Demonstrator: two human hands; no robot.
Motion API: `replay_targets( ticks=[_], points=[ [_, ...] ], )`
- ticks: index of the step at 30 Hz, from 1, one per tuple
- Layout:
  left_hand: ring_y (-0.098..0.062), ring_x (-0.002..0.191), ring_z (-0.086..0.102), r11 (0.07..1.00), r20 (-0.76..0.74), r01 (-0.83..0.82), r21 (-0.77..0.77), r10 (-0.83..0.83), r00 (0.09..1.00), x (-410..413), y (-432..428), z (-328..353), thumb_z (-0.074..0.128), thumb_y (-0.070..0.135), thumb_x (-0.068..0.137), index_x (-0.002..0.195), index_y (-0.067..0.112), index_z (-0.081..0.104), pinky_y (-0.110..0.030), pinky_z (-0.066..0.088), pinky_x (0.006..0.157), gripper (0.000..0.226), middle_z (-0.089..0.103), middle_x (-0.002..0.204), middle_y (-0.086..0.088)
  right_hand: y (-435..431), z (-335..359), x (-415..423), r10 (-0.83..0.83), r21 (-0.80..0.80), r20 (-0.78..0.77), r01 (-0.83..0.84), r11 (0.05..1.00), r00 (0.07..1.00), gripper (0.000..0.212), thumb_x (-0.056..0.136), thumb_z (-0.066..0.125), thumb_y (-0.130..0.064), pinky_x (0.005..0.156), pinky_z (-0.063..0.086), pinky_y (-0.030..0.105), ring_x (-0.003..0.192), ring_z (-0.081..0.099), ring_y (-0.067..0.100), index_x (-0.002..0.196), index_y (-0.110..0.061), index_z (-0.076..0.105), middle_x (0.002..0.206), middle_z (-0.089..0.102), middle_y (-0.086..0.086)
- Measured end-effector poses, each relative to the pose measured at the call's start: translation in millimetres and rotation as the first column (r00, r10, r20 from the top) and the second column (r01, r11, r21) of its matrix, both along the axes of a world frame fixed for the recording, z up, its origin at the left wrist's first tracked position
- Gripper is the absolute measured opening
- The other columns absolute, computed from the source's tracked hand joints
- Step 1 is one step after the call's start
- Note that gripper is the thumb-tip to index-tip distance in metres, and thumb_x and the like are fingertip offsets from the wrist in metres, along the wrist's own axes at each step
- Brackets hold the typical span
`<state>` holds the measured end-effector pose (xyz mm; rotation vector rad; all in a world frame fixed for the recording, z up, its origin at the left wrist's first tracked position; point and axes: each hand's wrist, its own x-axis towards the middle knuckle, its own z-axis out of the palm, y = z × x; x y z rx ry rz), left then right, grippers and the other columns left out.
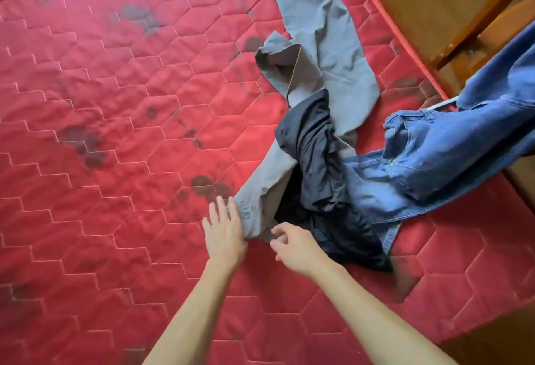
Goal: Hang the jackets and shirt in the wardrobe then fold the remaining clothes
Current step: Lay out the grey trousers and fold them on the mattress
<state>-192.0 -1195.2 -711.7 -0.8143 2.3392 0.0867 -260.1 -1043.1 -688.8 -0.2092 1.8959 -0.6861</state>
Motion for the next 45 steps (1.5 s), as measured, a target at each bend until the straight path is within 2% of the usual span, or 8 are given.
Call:
replay_targets(
  ticks=[9,18,23,28,32,36,40,45],
  points=[
    [-0.038,0.087,0.059,0.839,-0.383,-0.286,0.463,0.481,0.789,16,-38,49,0.035,0.021,0.081,0.087,0.013,0.055,-0.043,0.046,0.072,0.023,0.068,0.091,-0.016,-5,24,35,0.07,0.132,-0.097,-0.056,0.99,0.993,0.029,0.09,0.053,-0.026,0.089,0.051,0.043,0.102,0.062,0.032,0.117,-0.015,0.048,0.105,0.067,0.01],
    [-0.018,0.042,0.04,0.202,-0.067,-0.402,0.893,0.943,0.325,-6,-56,263,0.035,-0.008,0.073,0.064,0.007,0.042,-0.027,0.032,0.045,0.018,0.04,0.058,-0.008,-49,192,60,-0.022,0.059,-0.529,0.062,0.996,0.848,0.093,0.074,0.074,-0.054,0.103,0.04,0.037,0.123,0.045,0.029,0.145,-0.012,0.03,0.131,0.041,0.007],
    [-0.021,0.048,0.052,-0.002,0.026,-0.115,0.993,0.978,0.206,-7,-74,408,0.03,-0.011,0.081,0.08,-0.001,0.058,-0.024,0.043,0.046,0.03,0.055,0.069,-0.011,-50,268,45,-0.15,-0.04,-0.769,0.188,0.981,0.622,0.054,0.072,0.077,-0.033,0.09,0.048,0.043,0.101,0.055,0.034,0.12,-0.018,0.058,0.108,0.049,0.009],
    [-0.012,0.063,0.029,-0.141,0.096,0.213,0.967,0.973,0.21,4,-83,536,0.025,-0.01,0.085,0.075,0.012,0.037,-0.016,0.037,0.037,0.027,0.041,0.077,-0.008,-48,337,51,-0.18,-0.156,-0.643,0.103,0.982,0.745,0.011,0.085,0.059,-0.027,0.081,0.049,0.038,0.091,0.06,0.027,0.088,-0.019,0.065,0.094,0.06,0.004],
    [-0.009,0.049,0.031,-0.112,0.03,0.389,0.915,0.977,0.21,32,-76,616,0.021,-0.009,0.094,0.071,0.011,0.031,-0.016,0.03,0.045,0.032,0.041,0.062,-0.004,-62,406,73,-0.293,-0.352,-0.514,0.114,0.929,0.806,0.016,0.087,0.059,-0.032,0.059,0.043,0.024,0.073,0.059,0.02,0.085,-0.018,0.051,0.077,0.061,-0.005],
    [-0.019,0.042,0.059,-0.101,0.022,0.551,0.828,0.989,0.148,74,-67,688,0.021,-0.007,0.099,0.073,0.0,0.044,-0.033,0.057,0.046,0.036,0.058,0.052,-0.011,-64,464,90,-0.298,-0.527,-0.417,0.039,0.849,0.859,0.035,0.073,0.075,-0.03,0.073,0.052,0.023,0.077,0.065,0.007,0.102,-0.02,0.059,0.084,0.069,-0.009],
    [-0.027,0.058,0.071,-0.038,-0.043,0.581,0.813,0.991,0.125,120,-66,731,0.023,-0.007,0.098,0.067,-0.013,0.065,-0.038,0.06,0.067,0.053,0.069,0.068,-0.021,-57,512,108,-0.286,-0.516,-0.538,-0.042,0.856,0.793,0.027,0.061,0.068,-0.037,0.053,0.035,0.028,0.05,0.043,0.002,0.057,-0.013,0.055,0.058,0.051,-0.005],
    [-0.03,0.067,0.073,0.136,-0.146,0.329,0.935,0.989,0.006,199,-97,755,0.026,0.0,0.101,0.096,-0.008,0.054,-0.042,0.06,0.051,0.029,0.072,0.08,-0.022,-21,557,110,-0.346,-0.457,-0.761,-0.074,0.886,0.548,0.017,0.069,0.054,-0.034,0.06,0.034,0.029,0.077,0.067,0.029,0.057,-0.026,0.061,0.075,0.072,0.009]
  ],
)
